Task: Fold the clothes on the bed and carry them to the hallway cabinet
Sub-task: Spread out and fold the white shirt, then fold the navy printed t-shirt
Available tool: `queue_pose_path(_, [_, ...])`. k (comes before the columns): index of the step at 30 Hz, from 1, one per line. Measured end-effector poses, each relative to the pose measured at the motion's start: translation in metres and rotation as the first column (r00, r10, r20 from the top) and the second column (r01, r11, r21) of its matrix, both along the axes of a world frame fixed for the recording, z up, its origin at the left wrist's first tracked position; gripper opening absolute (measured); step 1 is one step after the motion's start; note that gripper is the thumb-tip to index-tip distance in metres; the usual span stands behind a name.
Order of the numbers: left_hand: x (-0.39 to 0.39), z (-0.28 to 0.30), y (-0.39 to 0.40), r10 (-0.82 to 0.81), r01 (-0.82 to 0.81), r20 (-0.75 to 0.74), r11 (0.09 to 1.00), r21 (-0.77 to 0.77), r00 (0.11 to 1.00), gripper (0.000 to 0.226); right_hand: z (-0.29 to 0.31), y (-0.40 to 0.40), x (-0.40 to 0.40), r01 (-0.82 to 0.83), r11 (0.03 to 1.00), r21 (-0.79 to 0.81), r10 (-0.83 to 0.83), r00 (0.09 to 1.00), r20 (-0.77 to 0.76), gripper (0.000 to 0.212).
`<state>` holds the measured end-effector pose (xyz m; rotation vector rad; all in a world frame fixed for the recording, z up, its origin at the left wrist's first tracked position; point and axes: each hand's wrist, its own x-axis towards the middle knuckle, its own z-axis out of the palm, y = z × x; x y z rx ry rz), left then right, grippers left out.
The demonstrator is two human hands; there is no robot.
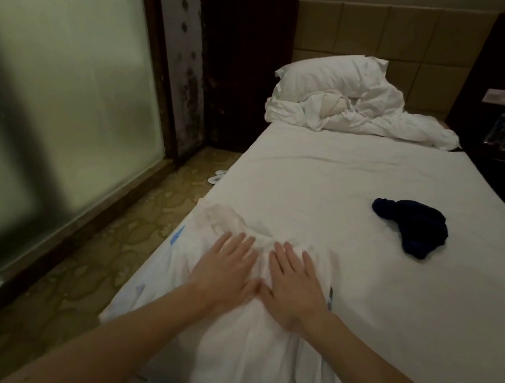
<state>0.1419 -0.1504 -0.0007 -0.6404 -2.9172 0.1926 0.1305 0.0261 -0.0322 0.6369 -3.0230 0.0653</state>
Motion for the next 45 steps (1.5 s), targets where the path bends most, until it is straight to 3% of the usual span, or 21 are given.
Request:
queue_pose_path(3, [-0.008, -0.027, -0.019, 0.141, -0.139, 0.04, 0.989, -0.05, 0.989, 0.075, -0.012, 0.016, 0.001, 0.1, 0.995, -0.028, -0.097, 0.992, 0.086, 0.105])
queue_pose_path(10, [-0.042, -0.029, -0.039, 0.213, -0.21, 0.051, 0.976, -0.06, 0.976, 0.088, -0.032, 0.03, -0.008, 0.14, 0.975, -0.175, -0.121, 0.986, 0.113, 0.099])
queue_pose_path(14, [-0.063, -0.012, -0.024, 0.243, -0.246, -0.046, 0.967, -0.069, 0.969, 0.086, -0.025, 0.05, -0.024, 0.168, 0.957, -0.238, -0.158, 0.986, 0.06, 0.089])
queue_pose_path(18, [-0.093, 0.001, 0.022, 0.103, -0.108, -0.132, 0.994, -0.031, 0.986, 0.081, -0.013, 0.098, -0.047, 0.296, 0.919, -0.259, -0.286, 0.955, 0.078, 0.078])
queue_pose_path(23, [-0.126, -0.002, 0.109, -0.039, 0.039, -0.048, 0.999, 0.002, 0.998, 0.078, -0.013, 0.178, -0.071, 0.429, 0.884, -0.183, -0.419, 0.903, 0.093, 0.074])
queue_pose_path(34, [-0.238, -0.071, 0.279, -0.138, 0.12, 0.143, 0.985, 0.126, 0.98, 0.071, -0.056, 0.334, -0.152, 0.576, 0.817, -0.009, -0.567, 0.807, 0.168, 0.071])
queue_pose_path(37, [-0.275, -0.096, 0.317, -0.174, 0.158, 0.166, 0.982, 0.106, 0.971, 0.072, -0.074, 0.356, -0.192, 0.559, 0.828, -0.032, -0.55, 0.823, 0.146, 0.069])
queue_pose_path(45, [-0.339, -0.158, 0.386, -0.253, 0.229, 0.136, 0.958, 0.173, 0.958, 0.067, -0.134, 0.386, -0.276, 0.507, 0.829, -0.237, -0.517, 0.856, 0.022, 0.036])
